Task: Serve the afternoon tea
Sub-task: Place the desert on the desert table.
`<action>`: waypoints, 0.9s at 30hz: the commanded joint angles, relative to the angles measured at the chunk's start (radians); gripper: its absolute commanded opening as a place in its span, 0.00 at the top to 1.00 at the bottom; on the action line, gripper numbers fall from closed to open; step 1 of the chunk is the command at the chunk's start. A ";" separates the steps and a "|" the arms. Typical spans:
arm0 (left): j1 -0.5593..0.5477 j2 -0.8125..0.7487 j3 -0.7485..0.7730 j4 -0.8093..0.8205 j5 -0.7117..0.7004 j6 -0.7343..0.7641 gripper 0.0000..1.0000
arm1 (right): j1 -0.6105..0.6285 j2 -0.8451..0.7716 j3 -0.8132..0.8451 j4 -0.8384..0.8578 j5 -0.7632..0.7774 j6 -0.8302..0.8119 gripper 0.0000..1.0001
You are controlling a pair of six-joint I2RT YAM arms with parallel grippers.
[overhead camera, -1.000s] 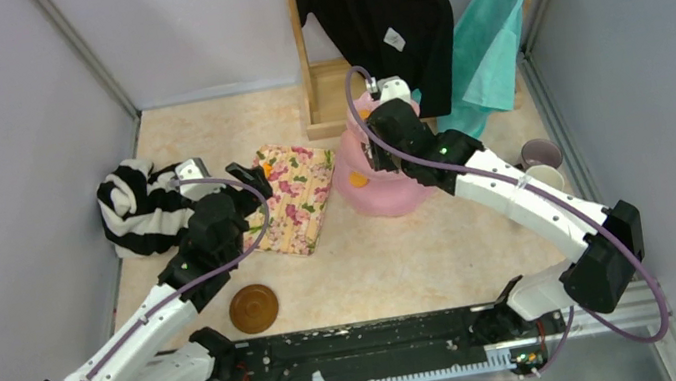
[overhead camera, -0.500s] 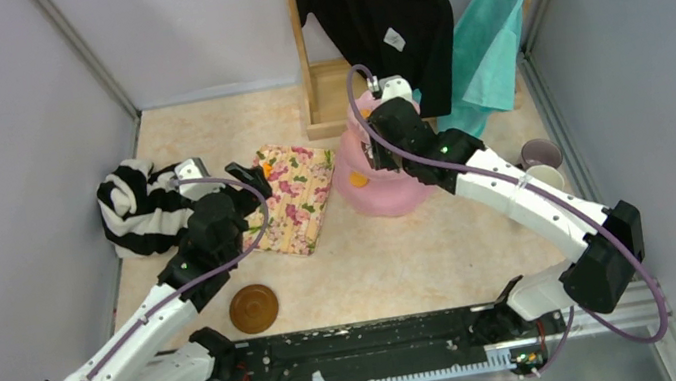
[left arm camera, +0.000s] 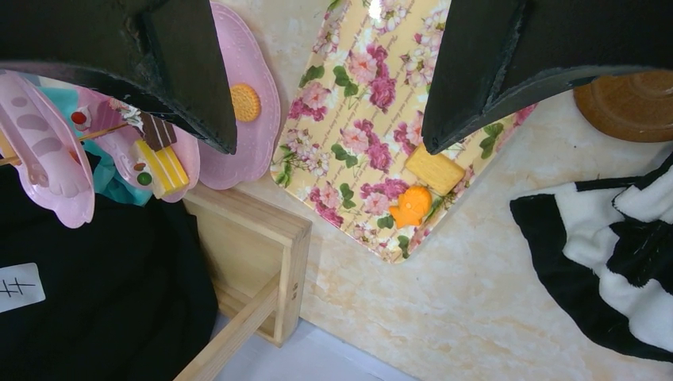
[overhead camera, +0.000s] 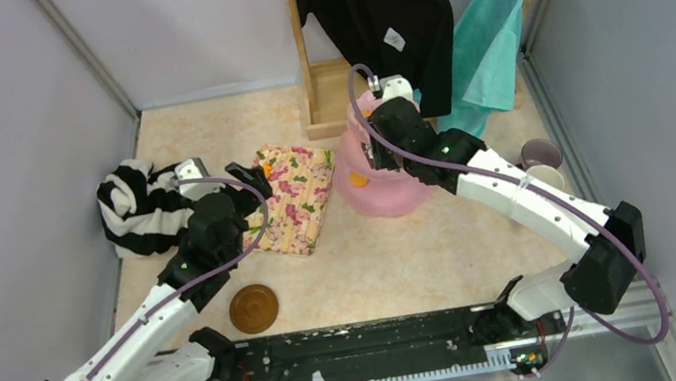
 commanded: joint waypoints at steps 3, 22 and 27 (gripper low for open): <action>0.008 -0.004 0.004 0.007 0.011 -0.011 0.09 | -0.004 -0.055 0.041 0.034 0.005 0.011 0.61; 0.009 -0.002 0.007 0.007 0.013 -0.016 0.09 | -0.005 -0.085 0.035 0.040 -0.002 0.010 0.61; 0.009 -0.001 0.007 0.007 0.013 -0.019 0.09 | -0.005 -0.092 0.029 0.048 -0.013 0.007 0.63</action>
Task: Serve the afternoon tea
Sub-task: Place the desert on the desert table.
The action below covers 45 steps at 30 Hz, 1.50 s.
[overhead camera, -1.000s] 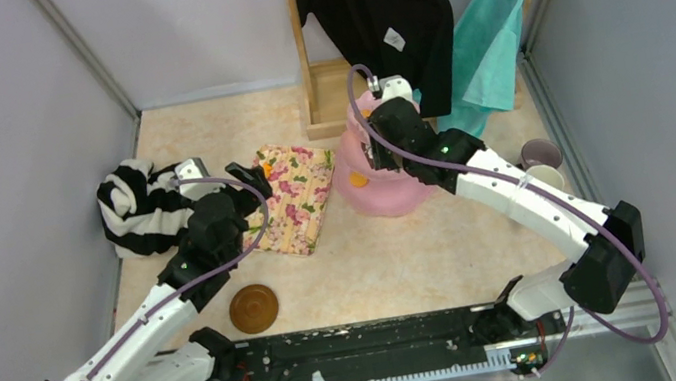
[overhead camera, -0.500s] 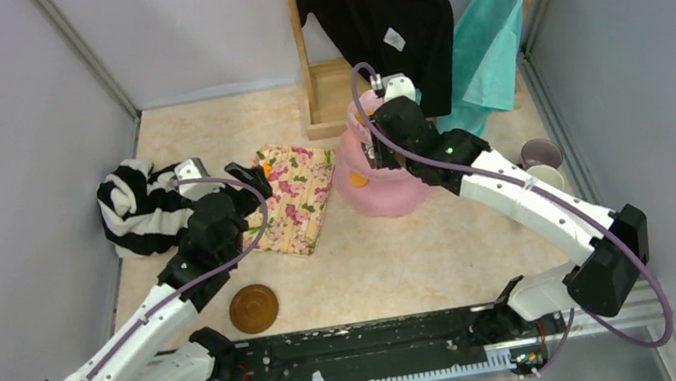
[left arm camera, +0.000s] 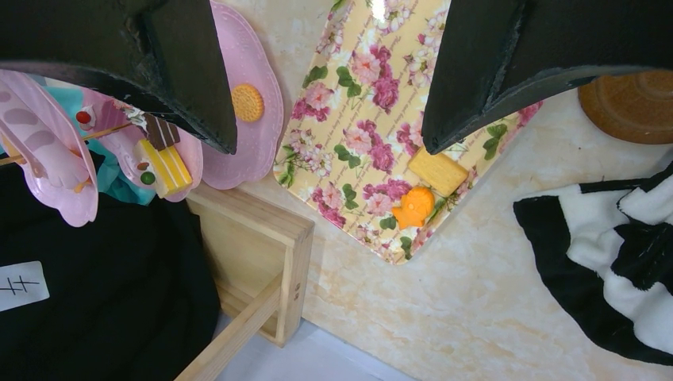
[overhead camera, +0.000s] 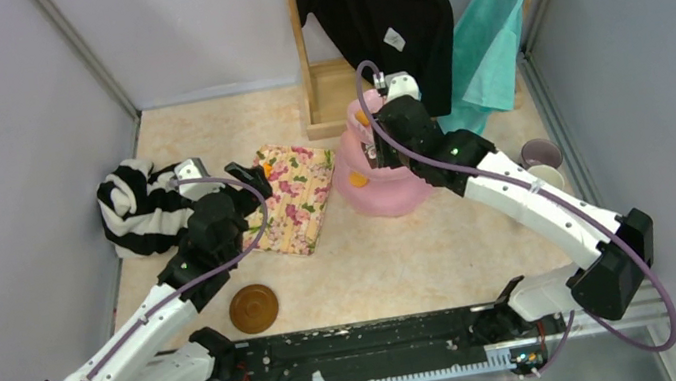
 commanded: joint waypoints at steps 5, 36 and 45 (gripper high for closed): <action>0.007 0.000 0.008 0.007 0.011 -0.007 0.09 | -0.005 -0.056 0.026 0.049 -0.007 0.006 0.64; 0.007 0.012 0.021 0.000 0.010 -0.010 0.10 | -0.005 -0.081 0.014 0.030 -0.001 -0.005 0.62; 0.008 0.020 0.023 -0.001 0.006 -0.012 0.10 | -0.004 -0.105 0.000 0.029 -0.005 -0.005 0.62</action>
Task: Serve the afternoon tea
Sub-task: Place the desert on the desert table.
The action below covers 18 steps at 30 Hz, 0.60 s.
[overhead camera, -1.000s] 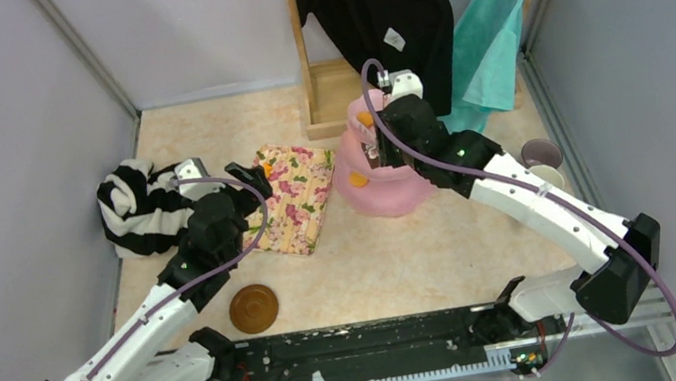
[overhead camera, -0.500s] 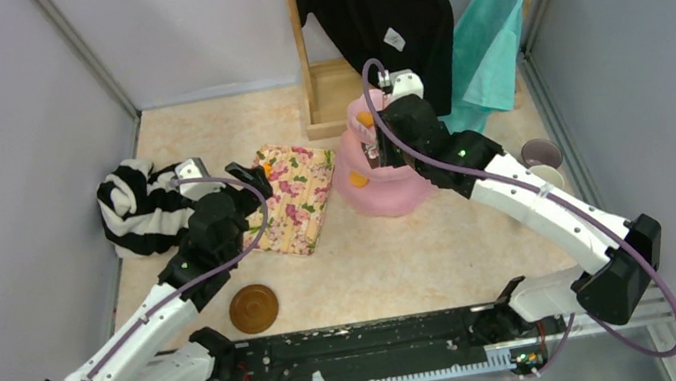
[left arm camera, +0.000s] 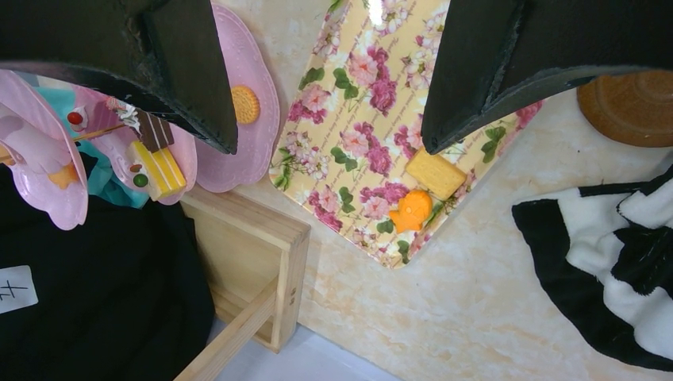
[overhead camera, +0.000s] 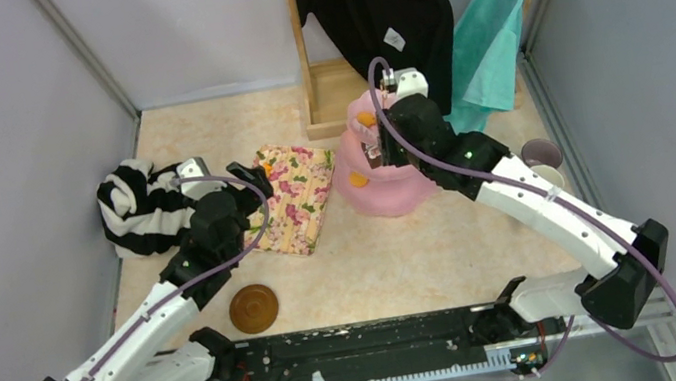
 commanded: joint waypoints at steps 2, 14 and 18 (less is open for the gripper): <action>0.005 0.007 0.025 -0.002 0.004 -0.010 0.10 | -0.005 -0.059 -0.002 0.029 -0.004 -0.004 0.63; 0.005 0.028 0.031 -0.009 0.003 -0.026 0.10 | -0.006 -0.098 -0.031 0.030 -0.021 -0.006 0.64; 0.005 0.034 0.033 -0.010 -0.001 -0.028 0.10 | -0.005 -0.118 -0.041 0.027 -0.024 -0.007 0.65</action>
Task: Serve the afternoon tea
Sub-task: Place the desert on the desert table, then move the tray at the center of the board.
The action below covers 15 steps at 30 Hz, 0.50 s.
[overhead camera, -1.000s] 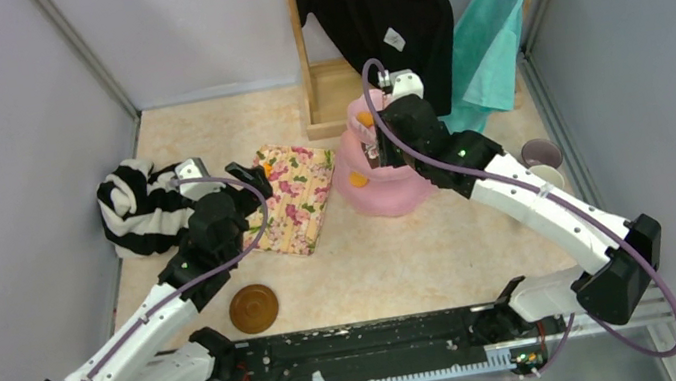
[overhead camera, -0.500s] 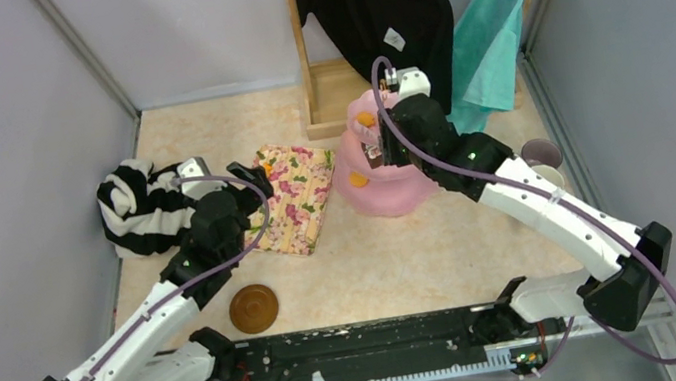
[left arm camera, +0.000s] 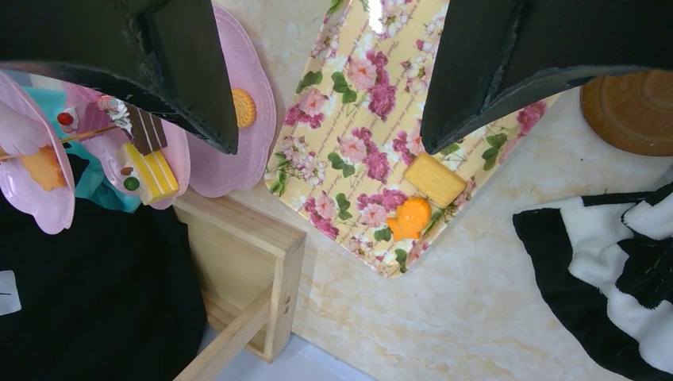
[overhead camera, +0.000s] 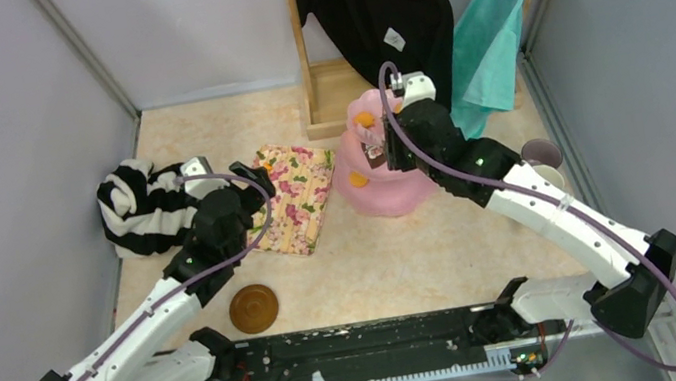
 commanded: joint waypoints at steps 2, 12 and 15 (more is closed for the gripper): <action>0.004 0.008 0.032 -0.010 -0.005 -0.006 0.10 | -0.004 -0.065 -0.012 0.028 -0.010 -0.007 0.67; 0.005 0.000 0.037 -0.032 -0.064 -0.016 0.10 | -0.004 -0.116 -0.067 0.070 -0.024 -0.044 0.75; 0.006 0.001 0.041 -0.035 -0.075 -0.026 0.10 | -0.003 -0.133 -0.071 0.078 -0.021 -0.064 0.76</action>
